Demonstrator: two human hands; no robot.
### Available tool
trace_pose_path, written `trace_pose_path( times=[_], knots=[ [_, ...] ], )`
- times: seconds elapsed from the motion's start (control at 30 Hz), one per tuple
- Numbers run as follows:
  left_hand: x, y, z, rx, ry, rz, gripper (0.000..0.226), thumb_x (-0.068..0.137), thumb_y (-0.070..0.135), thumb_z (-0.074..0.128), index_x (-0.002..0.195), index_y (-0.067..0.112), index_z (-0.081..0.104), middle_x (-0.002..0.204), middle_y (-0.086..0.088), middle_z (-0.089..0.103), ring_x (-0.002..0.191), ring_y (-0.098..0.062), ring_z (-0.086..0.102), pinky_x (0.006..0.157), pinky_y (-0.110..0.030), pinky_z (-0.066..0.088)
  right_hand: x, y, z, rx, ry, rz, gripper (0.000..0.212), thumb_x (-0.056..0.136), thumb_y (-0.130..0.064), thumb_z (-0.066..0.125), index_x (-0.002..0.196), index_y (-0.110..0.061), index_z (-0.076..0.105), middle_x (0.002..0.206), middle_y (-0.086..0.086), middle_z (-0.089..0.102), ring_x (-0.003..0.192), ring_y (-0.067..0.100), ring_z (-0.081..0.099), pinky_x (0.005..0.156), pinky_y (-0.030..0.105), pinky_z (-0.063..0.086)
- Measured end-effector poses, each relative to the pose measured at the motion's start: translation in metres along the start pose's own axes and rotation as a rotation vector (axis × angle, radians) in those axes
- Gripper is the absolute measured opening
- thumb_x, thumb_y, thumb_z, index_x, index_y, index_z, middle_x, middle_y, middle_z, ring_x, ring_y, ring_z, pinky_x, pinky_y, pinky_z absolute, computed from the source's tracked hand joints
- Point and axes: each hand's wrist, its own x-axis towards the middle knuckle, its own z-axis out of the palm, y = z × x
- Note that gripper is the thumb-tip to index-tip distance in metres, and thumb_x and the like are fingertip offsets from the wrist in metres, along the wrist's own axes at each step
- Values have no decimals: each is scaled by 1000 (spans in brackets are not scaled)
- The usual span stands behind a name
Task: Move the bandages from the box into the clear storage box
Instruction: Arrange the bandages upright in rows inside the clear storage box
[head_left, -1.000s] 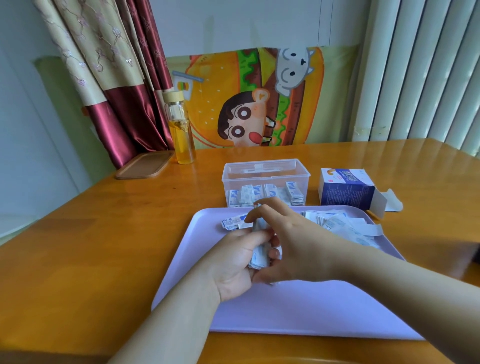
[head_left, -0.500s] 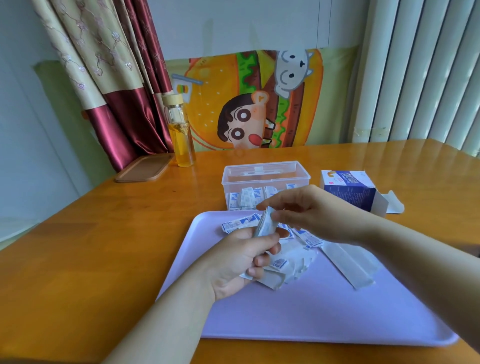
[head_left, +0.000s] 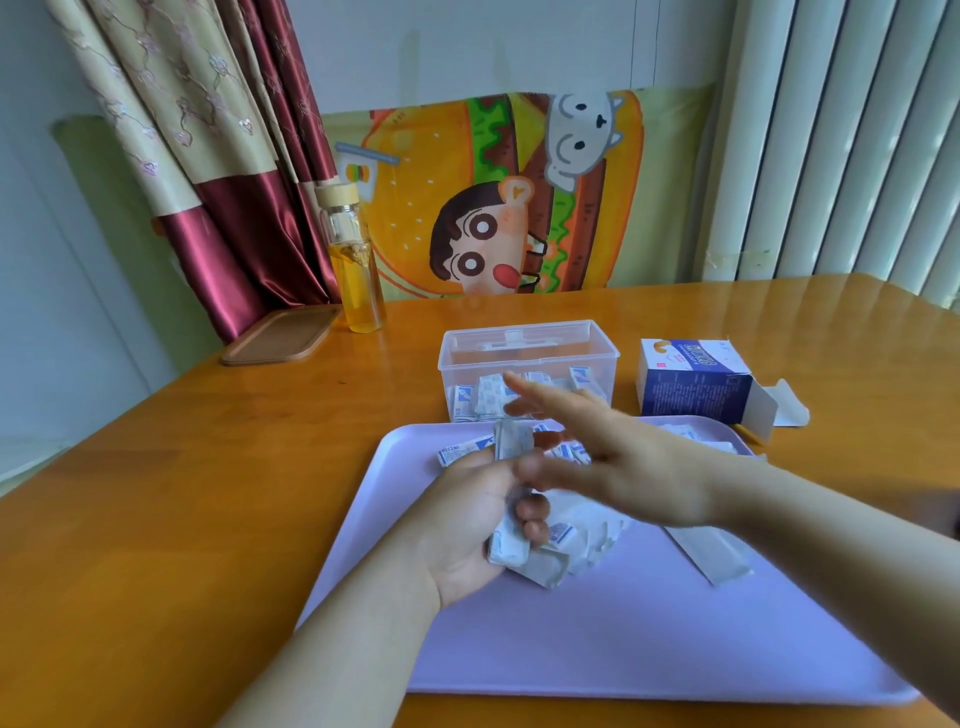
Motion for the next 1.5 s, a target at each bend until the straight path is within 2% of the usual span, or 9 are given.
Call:
trace_pose_path(
  times=[0.13,0.43,0.63,0.77,0.93,1.03,1.17,1.37,1.5],
  knots=[
    [0,-2,5,-44,16,-34,19,94,5,44,82,12,56,58,1,45,46,-8,33,44,-18,35,-8,1,17,-344,-49,-95,133,62,-54,79,142,-33,-26,122,-28,14,114,-9,16,94,6,17],
    [-1,1,7,77,-57,0,19,93,6,42,88,10,60,82,-12,54,80,-24,53,61,-29,44,-4,6,28,-358,122,-234,119,67,-44,75,143,-37,-17,115,-12,28,106,4,33,82,3,26],
    [2,9,7,161,-34,36,16,95,4,43,89,9,57,73,-5,51,58,-14,47,54,-24,41,4,7,11,-335,105,-222,120,65,-42,80,148,-33,-7,105,-17,26,94,3,33,83,7,31],
    [13,23,0,163,-8,5,12,94,9,51,94,14,62,64,3,47,50,-10,41,53,-22,35,18,4,-20,131,41,-64,81,79,-27,73,145,-33,27,121,-16,53,102,-4,53,92,14,43],
    [37,51,0,306,-76,46,17,99,14,45,95,15,61,61,7,49,51,-7,40,50,-18,36,43,2,-58,59,162,-24,12,86,-9,65,91,-19,69,79,-5,72,68,2,65,66,15,49],
    [57,74,8,379,-57,95,16,97,17,47,100,12,62,58,8,50,49,-6,43,50,-18,39,64,0,-78,13,247,0,22,84,-9,67,76,-27,59,73,3,68,61,8,60,60,18,47],
    [85,93,14,486,5,149,14,98,19,46,95,12,58,73,3,60,60,-9,56,62,-24,49,95,7,-93,-181,354,34,11,84,-15,67,90,-19,58,69,-3,54,62,15,47,61,25,42],
    [130,110,4,1204,17,162,28,92,31,48,101,13,67,105,-11,69,91,-23,61,89,-41,46,131,44,-103,-243,276,222,13,91,-6,52,102,-11,56,92,7,63,68,16,63,55,19,53],
    [152,111,1,1265,-63,79,25,93,20,42,96,24,67,101,0,67,89,-17,56,74,-26,36,151,73,-101,-409,156,316,18,91,-10,51,107,-14,58,87,1,58,72,16,56,52,20,42]
  ],
)
